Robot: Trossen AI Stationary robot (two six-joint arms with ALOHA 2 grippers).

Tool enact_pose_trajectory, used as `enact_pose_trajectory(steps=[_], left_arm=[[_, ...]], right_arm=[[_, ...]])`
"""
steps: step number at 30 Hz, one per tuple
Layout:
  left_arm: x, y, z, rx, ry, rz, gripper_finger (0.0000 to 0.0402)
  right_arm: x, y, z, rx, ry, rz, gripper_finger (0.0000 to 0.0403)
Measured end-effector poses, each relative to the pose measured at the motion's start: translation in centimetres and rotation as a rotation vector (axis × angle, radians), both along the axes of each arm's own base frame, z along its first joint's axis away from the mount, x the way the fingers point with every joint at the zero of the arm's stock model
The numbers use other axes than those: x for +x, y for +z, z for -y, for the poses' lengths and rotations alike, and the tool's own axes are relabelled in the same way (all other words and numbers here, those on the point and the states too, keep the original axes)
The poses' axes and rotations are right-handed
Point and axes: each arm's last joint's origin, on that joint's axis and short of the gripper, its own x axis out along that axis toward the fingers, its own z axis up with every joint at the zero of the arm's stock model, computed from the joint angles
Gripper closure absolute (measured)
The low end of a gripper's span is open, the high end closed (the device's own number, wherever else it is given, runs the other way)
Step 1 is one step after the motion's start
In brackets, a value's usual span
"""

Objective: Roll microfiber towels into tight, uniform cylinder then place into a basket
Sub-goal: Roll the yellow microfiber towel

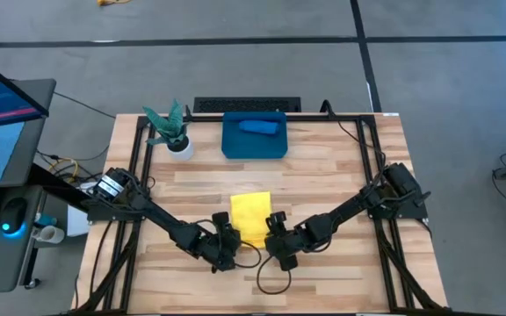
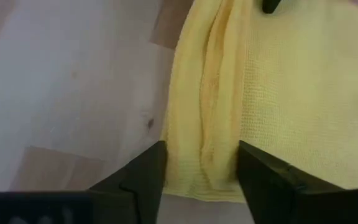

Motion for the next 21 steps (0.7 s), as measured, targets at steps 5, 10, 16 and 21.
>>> enact_pose_trajectory(steps=[5,10,16,21], left_arm=[[0.1,0.0,0.2,-0.063,-0.030,-0.007,0.0308],[0.1,0.1,0.6,-0.096,-0.053,-0.001,0.0375],[0.3,0.2,1.1,-0.199,-0.115,-0.012,0.0389],[0.4,0.4,1.2,-0.224,-0.140,-0.014,0.0365]], right_arm=[[0.0,0.0,0.0,0.090,-0.013,-0.029,0.0280],[0.3,0.2,0.2,0.229,-0.040,-0.074,0.0367],[1.3,1.0,1.0,0.409,-0.154,-0.125,0.0378],[1.7,1.0,1.7,0.480,-0.240,-0.143,0.0372]])
